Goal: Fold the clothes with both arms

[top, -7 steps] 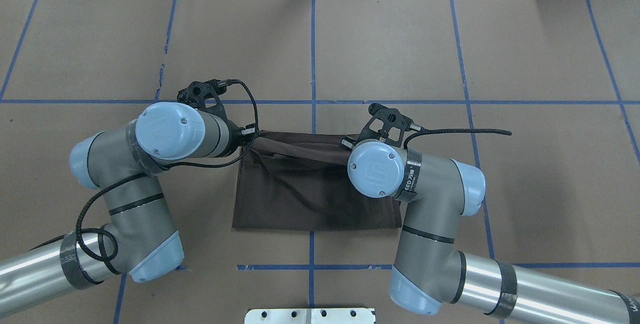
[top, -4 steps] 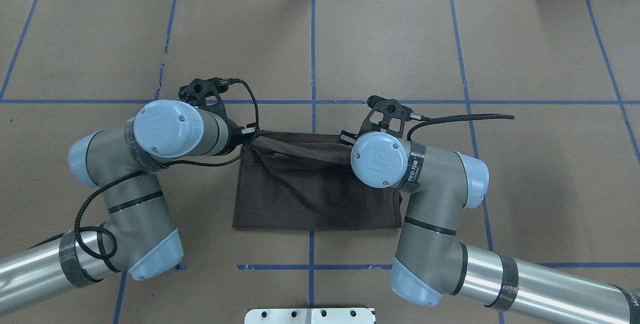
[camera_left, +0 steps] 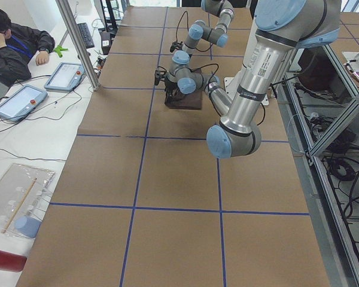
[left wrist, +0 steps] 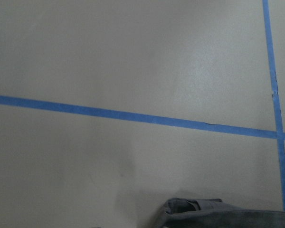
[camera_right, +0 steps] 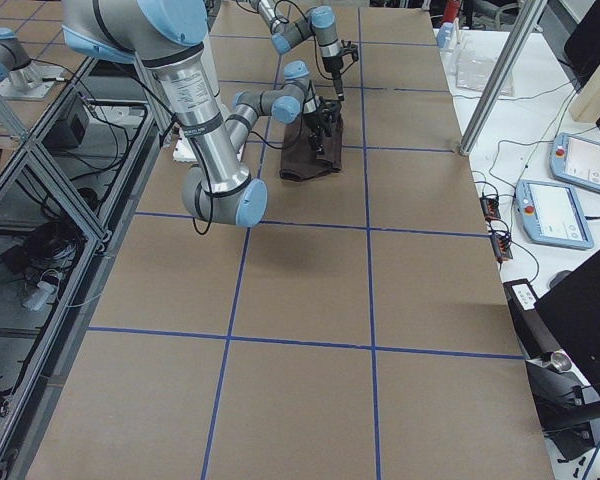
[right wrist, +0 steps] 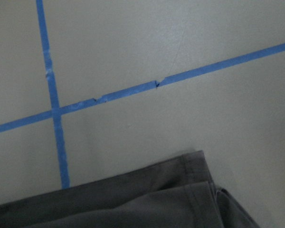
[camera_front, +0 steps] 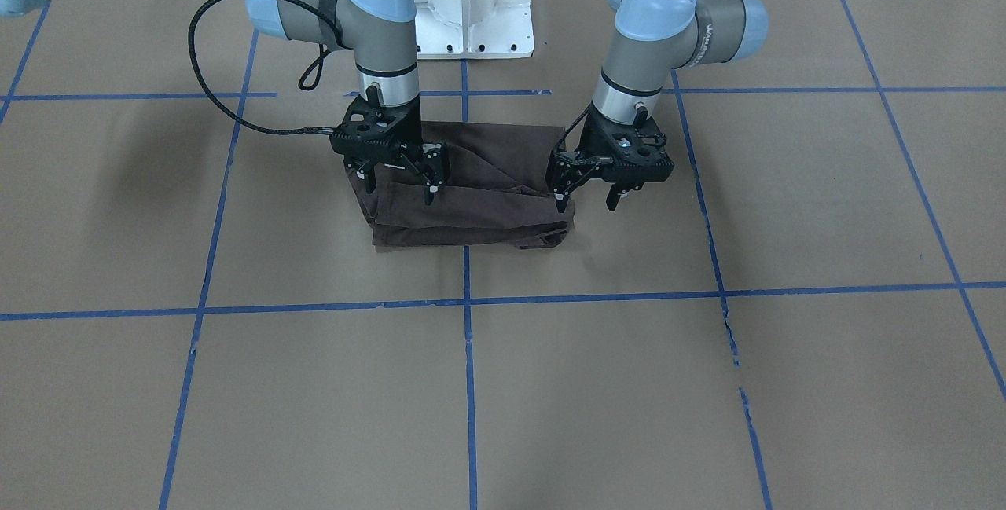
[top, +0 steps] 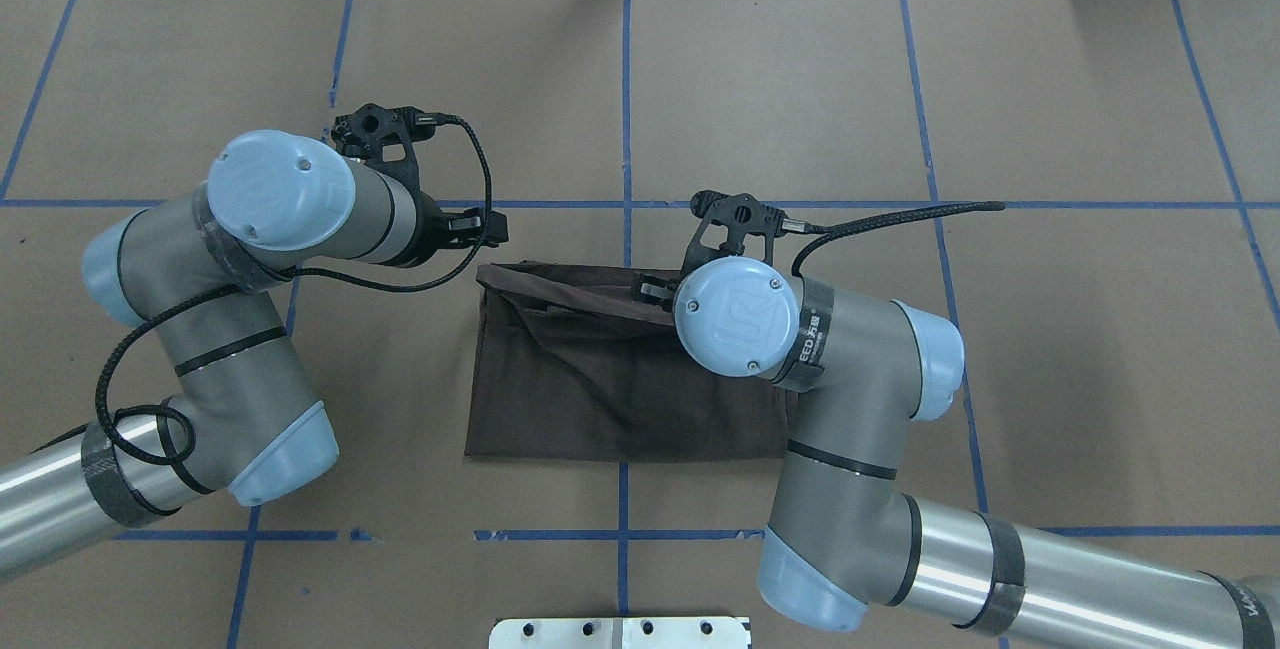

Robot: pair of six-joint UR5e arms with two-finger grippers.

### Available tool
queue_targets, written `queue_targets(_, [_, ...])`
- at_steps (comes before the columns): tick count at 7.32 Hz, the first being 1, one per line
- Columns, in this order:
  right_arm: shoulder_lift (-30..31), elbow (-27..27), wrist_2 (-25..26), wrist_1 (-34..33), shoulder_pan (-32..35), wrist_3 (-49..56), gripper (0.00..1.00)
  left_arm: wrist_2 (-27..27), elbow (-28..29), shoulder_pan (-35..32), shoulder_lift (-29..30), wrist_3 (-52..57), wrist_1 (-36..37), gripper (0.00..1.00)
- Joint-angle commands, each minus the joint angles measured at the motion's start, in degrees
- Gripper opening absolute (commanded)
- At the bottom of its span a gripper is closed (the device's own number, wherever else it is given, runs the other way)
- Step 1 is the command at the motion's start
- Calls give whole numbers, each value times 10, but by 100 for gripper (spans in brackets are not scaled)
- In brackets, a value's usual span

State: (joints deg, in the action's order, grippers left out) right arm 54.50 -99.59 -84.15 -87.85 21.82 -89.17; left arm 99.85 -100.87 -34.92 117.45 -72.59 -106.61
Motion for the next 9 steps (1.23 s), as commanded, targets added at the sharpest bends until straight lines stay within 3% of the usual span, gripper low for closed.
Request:
queue_targets(1, [-6,4,37,-6,-46,55,100,3,0,-4,-1,8,0,100])
queue_targets(3, [9,11,71,-20,-56,157,100,3,0,-4,-2,8,-1,100])
queue_targets(9, [3,50,77,-18,-23,200,100,3,-1,-4,-4,5,-1,100])
